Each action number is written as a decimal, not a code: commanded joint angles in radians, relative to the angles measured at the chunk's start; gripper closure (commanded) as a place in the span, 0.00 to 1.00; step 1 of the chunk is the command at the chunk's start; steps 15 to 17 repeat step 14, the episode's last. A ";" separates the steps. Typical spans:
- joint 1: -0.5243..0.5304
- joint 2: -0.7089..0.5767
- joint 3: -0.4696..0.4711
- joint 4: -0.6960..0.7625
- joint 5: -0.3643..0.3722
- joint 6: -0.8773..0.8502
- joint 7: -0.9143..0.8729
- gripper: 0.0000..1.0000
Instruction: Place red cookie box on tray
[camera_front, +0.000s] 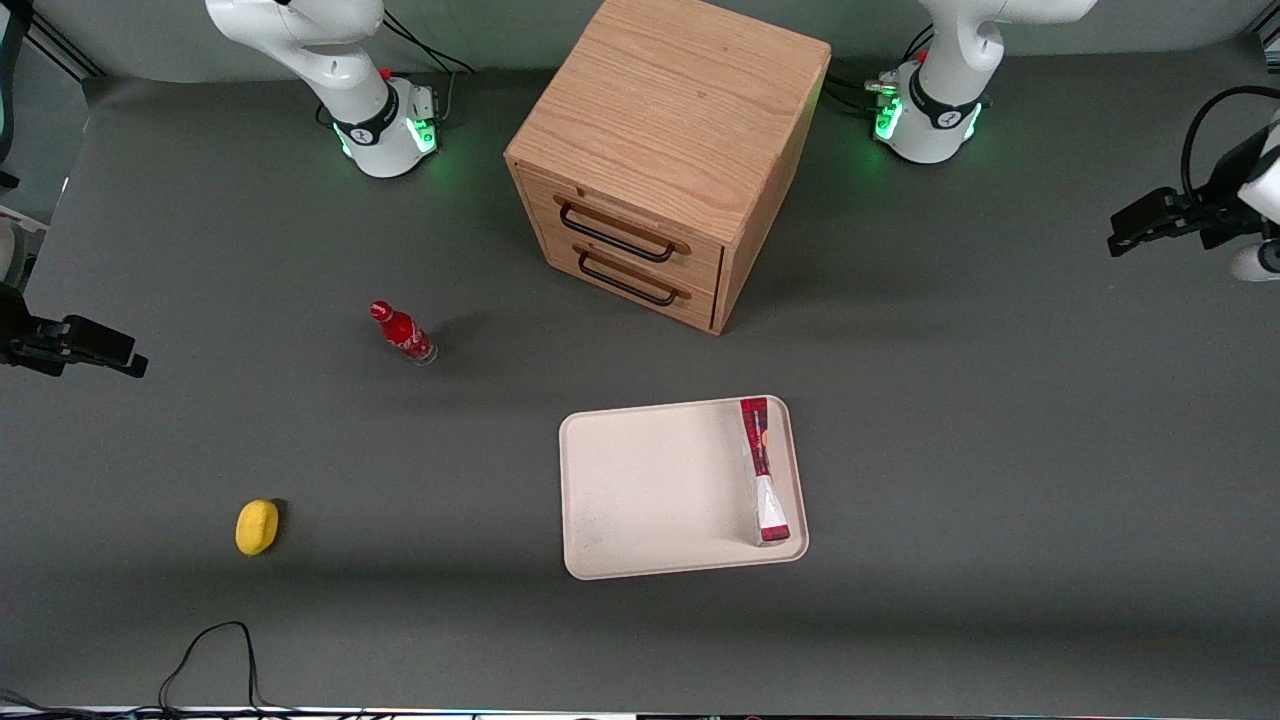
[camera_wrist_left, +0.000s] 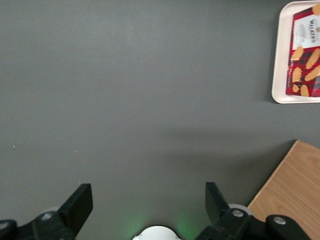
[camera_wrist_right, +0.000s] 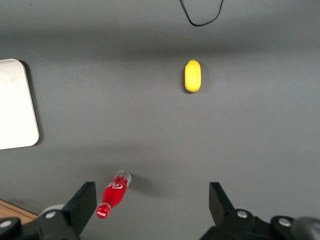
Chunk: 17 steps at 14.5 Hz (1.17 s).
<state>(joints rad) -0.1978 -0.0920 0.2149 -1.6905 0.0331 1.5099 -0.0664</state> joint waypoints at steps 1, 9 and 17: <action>0.080 0.014 -0.051 0.006 0.007 0.004 0.023 0.00; 0.250 -0.008 -0.279 -0.032 0.054 0.053 -0.016 0.00; 0.236 -0.008 -0.276 -0.025 0.034 0.033 -0.021 0.00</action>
